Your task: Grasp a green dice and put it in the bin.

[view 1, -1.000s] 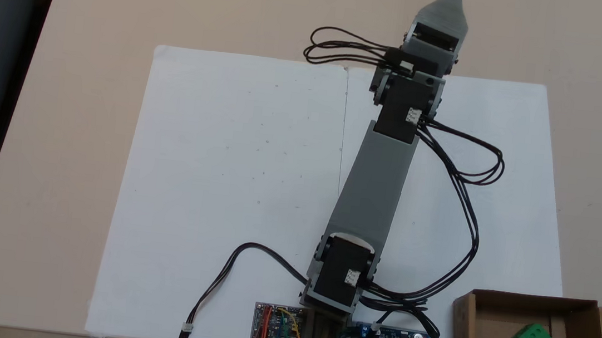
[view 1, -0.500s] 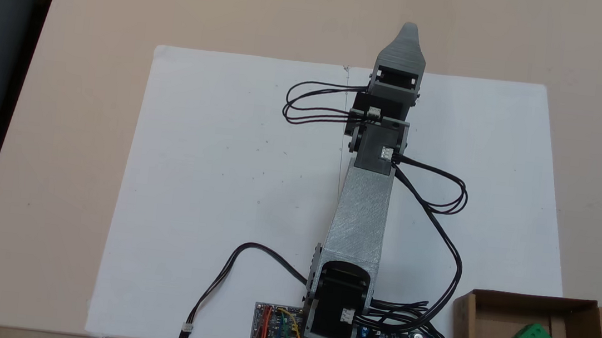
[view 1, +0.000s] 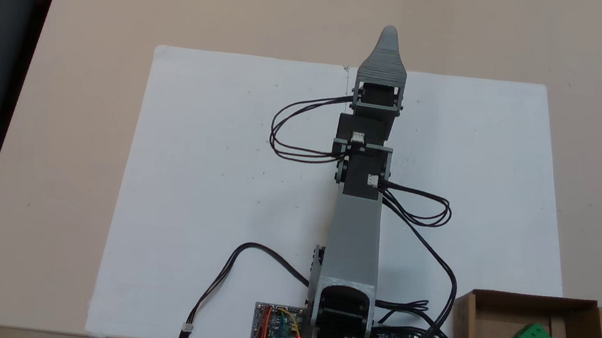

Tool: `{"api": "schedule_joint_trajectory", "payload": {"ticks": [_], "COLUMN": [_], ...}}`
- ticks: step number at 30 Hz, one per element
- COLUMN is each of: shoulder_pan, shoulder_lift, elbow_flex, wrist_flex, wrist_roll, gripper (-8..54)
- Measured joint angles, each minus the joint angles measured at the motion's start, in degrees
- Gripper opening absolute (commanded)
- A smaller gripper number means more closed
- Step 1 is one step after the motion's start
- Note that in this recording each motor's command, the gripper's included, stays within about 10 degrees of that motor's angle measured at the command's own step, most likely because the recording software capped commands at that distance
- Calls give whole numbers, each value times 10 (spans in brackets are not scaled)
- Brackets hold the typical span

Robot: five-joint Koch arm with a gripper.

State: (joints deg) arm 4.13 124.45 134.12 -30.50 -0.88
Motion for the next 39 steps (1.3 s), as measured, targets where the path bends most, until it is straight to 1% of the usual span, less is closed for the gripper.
{"api": "schedule_joint_trajectory", "payload": {"ticks": [7,23,32,39], "shoulder_pan": [-9,-28,-26,-26], "shoulder_lift": [40,48,48,48], "elbow_flex": [115,381,415,415], "wrist_flex": [-126,-402,-543,-551], "wrist_roll": [0,-1,-4,-4], "gripper": [467,467,469,469]}}
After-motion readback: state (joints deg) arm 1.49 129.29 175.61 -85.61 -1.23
